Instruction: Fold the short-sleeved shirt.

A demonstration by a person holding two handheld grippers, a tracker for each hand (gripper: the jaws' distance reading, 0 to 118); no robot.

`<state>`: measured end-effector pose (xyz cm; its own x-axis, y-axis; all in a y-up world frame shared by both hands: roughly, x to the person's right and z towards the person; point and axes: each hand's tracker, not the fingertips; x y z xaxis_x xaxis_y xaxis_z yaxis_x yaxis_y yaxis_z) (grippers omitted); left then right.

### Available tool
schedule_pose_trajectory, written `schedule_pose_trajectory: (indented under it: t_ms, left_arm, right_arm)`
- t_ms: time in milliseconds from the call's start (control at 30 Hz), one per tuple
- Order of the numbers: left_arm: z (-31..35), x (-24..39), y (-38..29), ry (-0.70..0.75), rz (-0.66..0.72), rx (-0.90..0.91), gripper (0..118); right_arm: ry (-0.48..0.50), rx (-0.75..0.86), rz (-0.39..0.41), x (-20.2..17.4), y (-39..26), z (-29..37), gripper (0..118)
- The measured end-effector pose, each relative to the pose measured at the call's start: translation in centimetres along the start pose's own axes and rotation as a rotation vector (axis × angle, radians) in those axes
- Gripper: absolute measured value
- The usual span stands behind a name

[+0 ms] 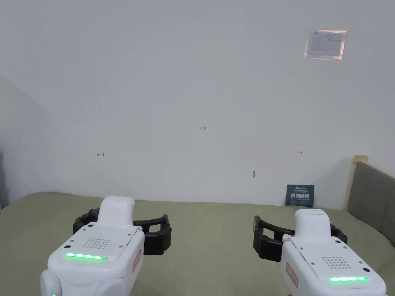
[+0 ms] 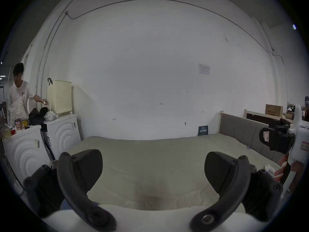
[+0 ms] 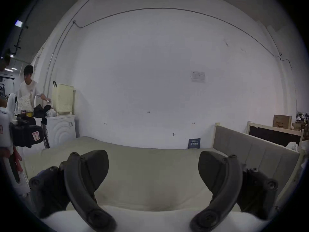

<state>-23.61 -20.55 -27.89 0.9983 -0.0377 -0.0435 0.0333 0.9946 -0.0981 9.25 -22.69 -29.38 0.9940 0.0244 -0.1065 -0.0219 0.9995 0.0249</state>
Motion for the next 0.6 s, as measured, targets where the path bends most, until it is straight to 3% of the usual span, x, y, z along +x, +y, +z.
schedule_pose_trajectory:
  t_ms: [333, 600]
  left_arm:
    - [0.6, -0.2, 0.5, 0.015, 0.005, 0.015, 118]
    - [1.0, -0.2, 0.7, 0.014, 0.024, 0.017, 118]
  right_arm:
    - [-0.017, 0.014, -0.015, -0.5, 1.8, 0.7, 110]
    - [-0.022, -0.012, 0.056, -1.8, 2.0, 0.7, 109]
